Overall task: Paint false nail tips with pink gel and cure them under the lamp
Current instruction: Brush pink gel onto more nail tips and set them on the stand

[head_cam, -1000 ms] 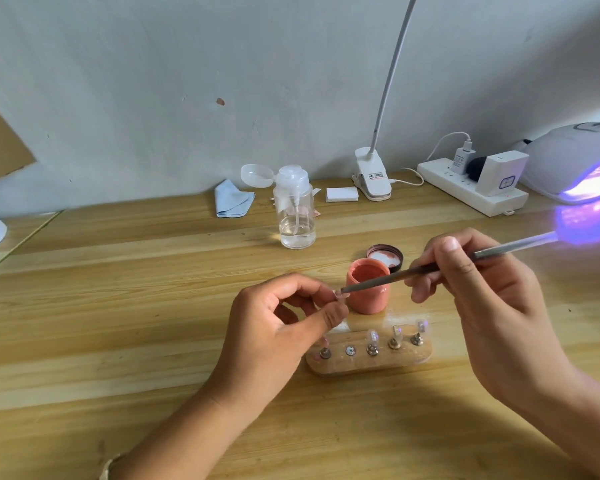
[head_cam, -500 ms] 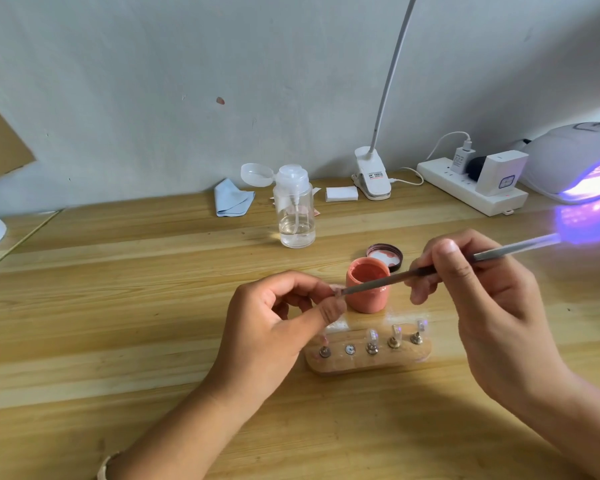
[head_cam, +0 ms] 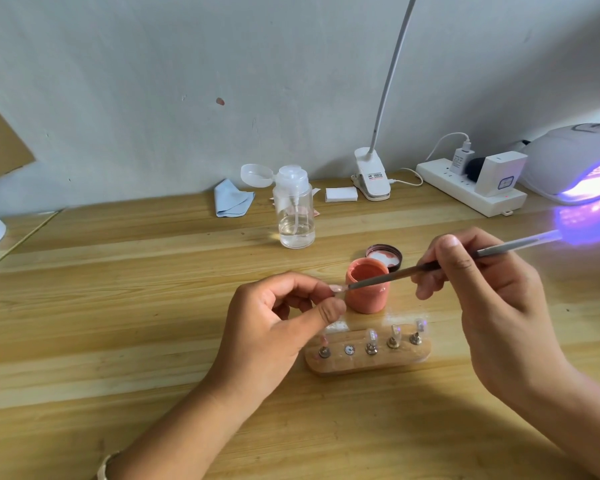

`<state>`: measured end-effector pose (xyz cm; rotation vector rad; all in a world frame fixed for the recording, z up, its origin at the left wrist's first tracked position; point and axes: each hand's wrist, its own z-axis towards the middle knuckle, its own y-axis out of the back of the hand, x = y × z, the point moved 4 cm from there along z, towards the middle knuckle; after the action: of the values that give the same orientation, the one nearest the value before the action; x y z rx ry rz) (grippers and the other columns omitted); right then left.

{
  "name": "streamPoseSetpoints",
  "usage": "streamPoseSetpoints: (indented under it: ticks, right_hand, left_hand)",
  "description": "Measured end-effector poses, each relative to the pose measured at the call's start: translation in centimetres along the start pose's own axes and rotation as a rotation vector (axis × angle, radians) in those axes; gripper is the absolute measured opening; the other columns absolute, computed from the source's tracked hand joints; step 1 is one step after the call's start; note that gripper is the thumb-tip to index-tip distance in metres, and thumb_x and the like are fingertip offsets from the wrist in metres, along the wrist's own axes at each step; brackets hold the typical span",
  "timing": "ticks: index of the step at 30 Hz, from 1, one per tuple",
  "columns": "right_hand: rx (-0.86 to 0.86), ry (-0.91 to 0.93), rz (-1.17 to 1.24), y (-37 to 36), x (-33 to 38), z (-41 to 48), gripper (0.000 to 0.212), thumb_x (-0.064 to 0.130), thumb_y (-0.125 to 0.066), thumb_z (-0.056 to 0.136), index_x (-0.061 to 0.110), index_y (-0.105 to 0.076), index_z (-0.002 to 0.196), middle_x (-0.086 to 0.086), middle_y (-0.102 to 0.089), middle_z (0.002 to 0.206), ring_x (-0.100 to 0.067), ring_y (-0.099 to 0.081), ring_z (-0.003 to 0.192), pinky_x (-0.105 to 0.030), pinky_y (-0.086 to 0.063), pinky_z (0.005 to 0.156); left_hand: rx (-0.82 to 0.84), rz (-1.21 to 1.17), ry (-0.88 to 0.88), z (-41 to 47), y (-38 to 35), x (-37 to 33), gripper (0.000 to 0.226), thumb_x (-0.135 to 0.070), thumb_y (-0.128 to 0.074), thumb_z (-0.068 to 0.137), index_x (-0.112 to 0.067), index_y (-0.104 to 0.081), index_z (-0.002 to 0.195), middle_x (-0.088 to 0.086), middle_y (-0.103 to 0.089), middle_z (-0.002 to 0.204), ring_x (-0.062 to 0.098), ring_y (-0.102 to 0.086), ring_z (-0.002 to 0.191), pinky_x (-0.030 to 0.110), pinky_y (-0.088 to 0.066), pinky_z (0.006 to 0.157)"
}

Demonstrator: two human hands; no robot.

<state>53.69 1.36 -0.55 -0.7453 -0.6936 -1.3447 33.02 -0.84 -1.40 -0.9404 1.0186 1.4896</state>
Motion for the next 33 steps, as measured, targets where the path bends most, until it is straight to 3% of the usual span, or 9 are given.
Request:
streamPoseSetpoints:
  ticks: [4,10,15,19,22,24,27,30,33]
  right_hand:
    - [-0.059,-0.036,0.013,0.4,0.0,0.3,0.025,0.029,-0.051,0.099,0.013,-0.061,0.082,0.005,-0.061,0.061,-0.010,-0.057,0.064,-0.017,-0.047,0.073]
    - [0.019,-0.019,0.040,-0.4,0.3,0.0,0.025,0.035,-0.052,0.098,0.021,-0.065,0.081,0.003,-0.065,0.069,-0.012,-0.060,0.067,-0.021,-0.048,0.073]
    - [-0.063,-0.051,0.019,0.4,0.0,0.3,0.025,0.032,-0.052,0.098,0.024,-0.065,0.078,0.000,-0.062,0.061,-0.011,-0.056,0.064,-0.018,-0.046,0.072]
    - [-0.043,-0.049,0.045,0.2,0.2,0.3,0.026,0.034,-0.052,0.098,0.028,-0.067,0.078,0.001,-0.063,0.066,-0.016,-0.056,0.067,-0.023,-0.046,0.071]
    - [0.001,-0.040,0.030,-0.3,0.4,0.1,0.028,0.047,-0.055,0.098,0.028,-0.067,0.081,0.001,-0.065,0.069,-0.015,-0.058,0.068,-0.024,-0.047,0.072]
    - [-0.019,-0.050,0.029,-0.2,0.4,0.2,0.028,0.045,-0.055,0.098,0.028,-0.068,0.081,0.002,-0.064,0.067,-0.016,-0.058,0.068,-0.023,-0.047,0.071]
    - [-0.092,-0.091,0.037,0.5,0.0,0.6,0.026,0.036,-0.053,0.097,0.028,-0.068,0.077,0.002,-0.062,0.061,-0.019,-0.056,0.068,-0.022,-0.046,0.069]
    - [-0.146,-0.133,0.036,1.0,-0.6,0.8,0.029,0.030,-0.052,0.100,0.027,-0.066,0.075,-0.001,-0.061,0.058,-0.021,-0.053,0.068,-0.021,-0.044,0.067]
    - [-0.137,-0.139,0.030,1.0,-0.9,0.8,0.032,0.025,-0.051,0.103,0.026,-0.066,0.075,-0.002,-0.061,0.058,-0.020,-0.052,0.068,-0.020,-0.044,0.066]
  left_hand:
    - [0.001,-0.007,0.008,0.0,0.1,0.0,0.013,-0.014,-0.083,0.069,-0.008,-0.076,0.078,0.012,-0.074,0.082,0.018,-0.064,0.072,0.016,-0.052,0.057]
    - [0.002,-0.013,-0.003,-0.1,-0.1,-0.2,0.017,-0.020,-0.083,0.065,-0.010,-0.076,0.077,0.008,-0.073,0.077,0.010,-0.062,0.069,0.014,-0.050,0.057]
    - [0.009,-0.009,-0.009,-0.1,0.0,-0.1,0.013,-0.013,-0.083,0.069,-0.007,-0.076,0.079,0.011,-0.073,0.078,0.014,-0.063,0.070,0.015,-0.051,0.057]
    - [0.006,-0.016,-0.014,-0.1,-0.1,-0.2,0.016,-0.016,-0.082,0.067,-0.006,-0.076,0.079,0.012,-0.073,0.080,0.013,-0.064,0.070,0.014,-0.051,0.056]
    - [0.011,-0.030,-0.015,-0.2,-0.3,-0.5,0.012,-0.013,-0.081,0.068,-0.009,-0.076,0.078,0.008,-0.073,0.079,0.007,-0.064,0.068,0.011,-0.050,0.054]
    - [0.026,-0.018,-0.026,-0.2,-0.4,-0.7,0.009,-0.008,-0.081,0.071,-0.011,-0.075,0.077,0.003,-0.073,0.077,0.003,-0.063,0.065,0.009,-0.047,0.054]
    - [0.080,0.063,-0.059,-0.3,-0.4,-0.8,0.011,-0.005,-0.081,0.077,-0.013,-0.073,0.076,-0.001,-0.073,0.077,0.003,-0.063,0.066,0.009,-0.045,0.061]
    - [0.165,0.226,-0.084,-0.5,-0.8,-0.5,0.015,-0.011,-0.083,0.077,-0.021,-0.072,0.075,-0.008,-0.072,0.080,0.004,-0.065,0.081,0.008,-0.038,0.075]
    - [0.226,0.329,-0.038,-0.6,-1.3,0.5,0.017,-0.014,-0.086,0.074,-0.025,-0.073,0.073,-0.011,-0.067,0.085,0.012,-0.063,0.092,0.016,-0.042,0.078]
